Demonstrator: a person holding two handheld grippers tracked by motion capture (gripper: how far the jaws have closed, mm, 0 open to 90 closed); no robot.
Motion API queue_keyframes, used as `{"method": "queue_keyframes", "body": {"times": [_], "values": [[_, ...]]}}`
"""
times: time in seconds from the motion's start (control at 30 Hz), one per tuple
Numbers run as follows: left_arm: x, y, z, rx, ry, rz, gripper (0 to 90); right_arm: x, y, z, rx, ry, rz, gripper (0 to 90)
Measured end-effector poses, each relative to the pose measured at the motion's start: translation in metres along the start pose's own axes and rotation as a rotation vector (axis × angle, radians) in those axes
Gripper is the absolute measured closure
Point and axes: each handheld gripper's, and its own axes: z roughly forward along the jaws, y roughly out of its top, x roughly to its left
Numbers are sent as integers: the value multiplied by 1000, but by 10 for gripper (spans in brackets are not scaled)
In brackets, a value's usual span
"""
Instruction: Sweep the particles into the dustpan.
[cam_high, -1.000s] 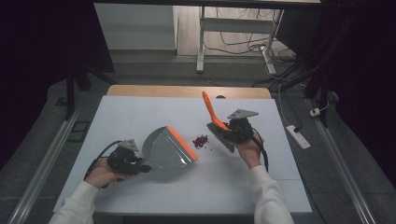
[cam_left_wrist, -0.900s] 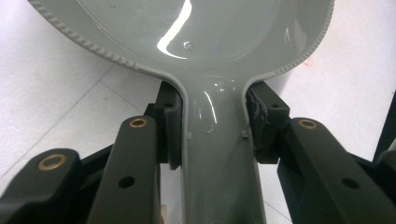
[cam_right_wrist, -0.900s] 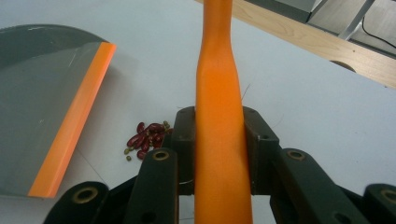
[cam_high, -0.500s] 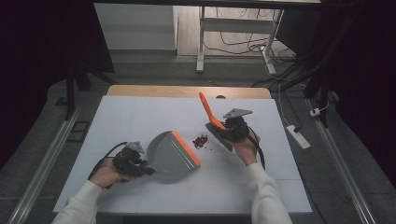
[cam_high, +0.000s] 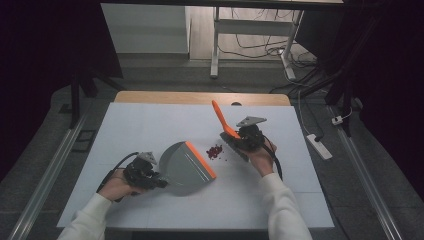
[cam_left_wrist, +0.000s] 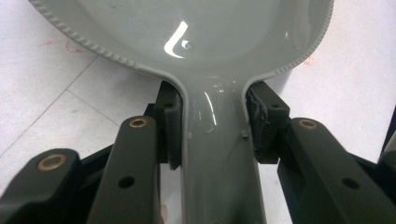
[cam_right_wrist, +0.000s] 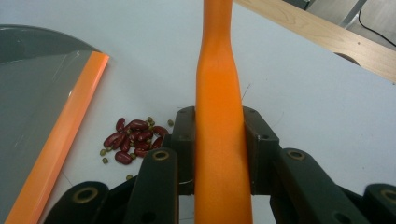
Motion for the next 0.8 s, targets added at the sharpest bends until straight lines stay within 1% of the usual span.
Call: {"method": "queue_keyframes", "body": {"times": [0.1,0.3,0.5,0.8], "values": [[-1,0,0,2,-1,6,611,-1,-1,2,9,-6,5,699],[-2,1,0,-5,-8,3,611,-1,-3,5,19,-9,4,699],[-2,1,1,-1,-11,6,611,0,-5,8,25,-11,8,699],[1,2,3,6,-20,0,611,4,-5,12,32,-3,-4,699]]}}
